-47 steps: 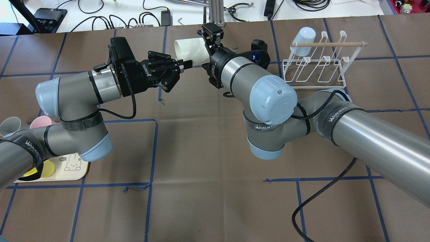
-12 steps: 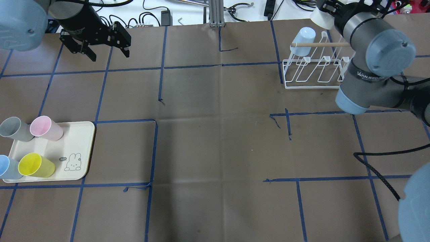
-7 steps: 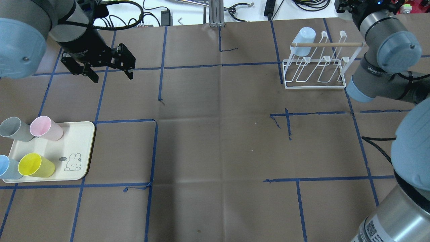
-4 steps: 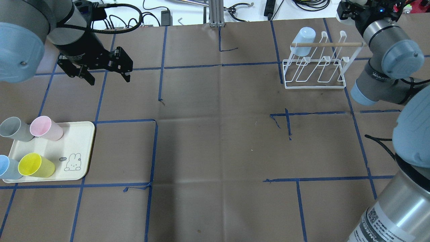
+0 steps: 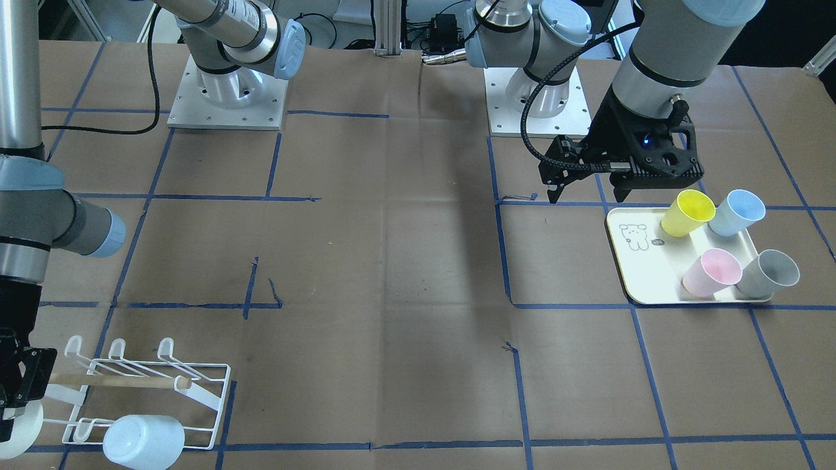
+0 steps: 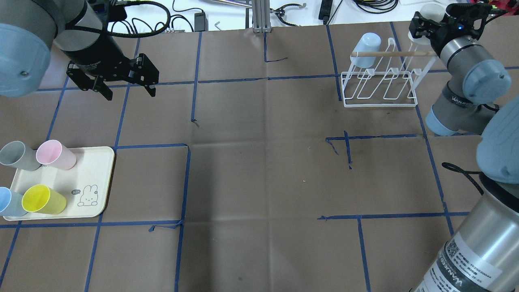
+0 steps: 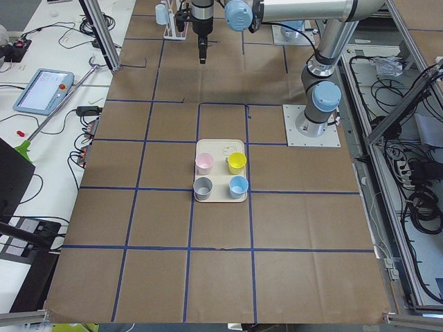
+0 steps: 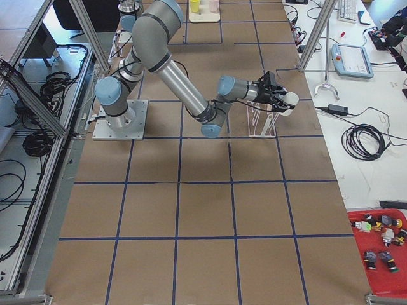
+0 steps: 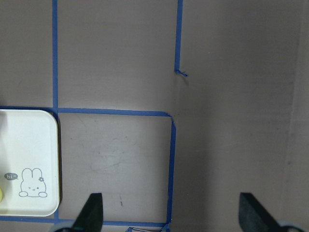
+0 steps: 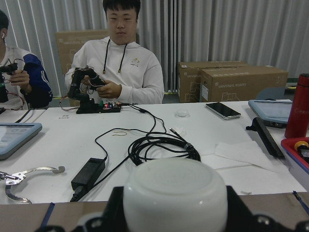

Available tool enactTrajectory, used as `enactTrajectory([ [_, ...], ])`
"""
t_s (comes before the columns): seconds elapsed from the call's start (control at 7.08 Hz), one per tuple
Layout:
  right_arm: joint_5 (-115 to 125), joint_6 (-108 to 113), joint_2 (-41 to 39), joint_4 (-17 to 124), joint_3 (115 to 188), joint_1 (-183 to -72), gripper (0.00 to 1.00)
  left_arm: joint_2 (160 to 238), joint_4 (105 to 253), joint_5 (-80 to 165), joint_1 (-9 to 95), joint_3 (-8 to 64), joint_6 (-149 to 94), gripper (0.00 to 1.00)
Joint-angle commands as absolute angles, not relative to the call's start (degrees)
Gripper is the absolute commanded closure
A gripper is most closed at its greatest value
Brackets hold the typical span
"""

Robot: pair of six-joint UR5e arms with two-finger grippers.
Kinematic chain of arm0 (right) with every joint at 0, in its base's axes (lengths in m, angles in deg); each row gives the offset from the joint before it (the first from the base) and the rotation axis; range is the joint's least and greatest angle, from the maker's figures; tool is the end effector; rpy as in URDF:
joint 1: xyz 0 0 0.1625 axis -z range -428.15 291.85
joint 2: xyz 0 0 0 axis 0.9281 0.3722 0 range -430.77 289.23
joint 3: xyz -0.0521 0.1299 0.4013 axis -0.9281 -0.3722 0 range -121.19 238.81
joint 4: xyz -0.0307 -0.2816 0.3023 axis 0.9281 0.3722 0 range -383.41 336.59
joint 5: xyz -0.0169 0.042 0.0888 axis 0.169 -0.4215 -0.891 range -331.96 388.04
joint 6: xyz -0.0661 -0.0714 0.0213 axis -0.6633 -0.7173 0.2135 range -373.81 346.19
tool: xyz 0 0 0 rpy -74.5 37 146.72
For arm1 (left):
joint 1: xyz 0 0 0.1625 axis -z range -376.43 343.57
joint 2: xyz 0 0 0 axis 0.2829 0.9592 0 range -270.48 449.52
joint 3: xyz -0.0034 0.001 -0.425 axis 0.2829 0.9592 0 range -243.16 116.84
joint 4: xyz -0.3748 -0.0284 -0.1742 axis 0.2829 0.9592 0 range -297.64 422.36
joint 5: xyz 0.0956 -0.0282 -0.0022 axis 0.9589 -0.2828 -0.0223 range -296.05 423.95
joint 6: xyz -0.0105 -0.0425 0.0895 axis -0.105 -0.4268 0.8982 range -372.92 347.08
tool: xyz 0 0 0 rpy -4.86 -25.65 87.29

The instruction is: Transfer IKEA cup to right arm and place on rack

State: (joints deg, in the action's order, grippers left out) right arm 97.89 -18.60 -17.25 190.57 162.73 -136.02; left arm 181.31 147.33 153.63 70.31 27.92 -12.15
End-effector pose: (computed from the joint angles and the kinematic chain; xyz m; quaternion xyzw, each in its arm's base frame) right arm -0.0785 -0.6381 0.2713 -0.0152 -0.7953 0.6060 0.0010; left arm -0.1047 -0.5152 0.4719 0.0217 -0.9996 0.0189 0.0022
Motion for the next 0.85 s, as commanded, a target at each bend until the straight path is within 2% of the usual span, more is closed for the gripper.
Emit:
enactTrajectory([
  [0.0, 97.83, -19.17, -18.13, 192.00, 162.95, -136.00, 0.87, 181.19, 147.35, 153.60, 70.32, 28.68, -12.12, 0.01],
  [0.14, 97.91, -19.17, -18.13, 193.31, 163.04, -136.26, 0.53, 181.02, 147.43, 153.60, 70.32, 28.86, -12.12, 0.01],
  [0.28, 98.09, -18.21, -18.22, 194.72, 163.74, -136.44, 0.01, 181.28, 147.52, 153.60, 70.32, 28.86, -12.21, 0.01],
  [0.71, 98.44, -18.20, -17.95, 194.55, 164.63, -136.44, 0.00, 181.37, 147.61, 153.95, 70.66, 28.78, -12.12, 0.01],
])
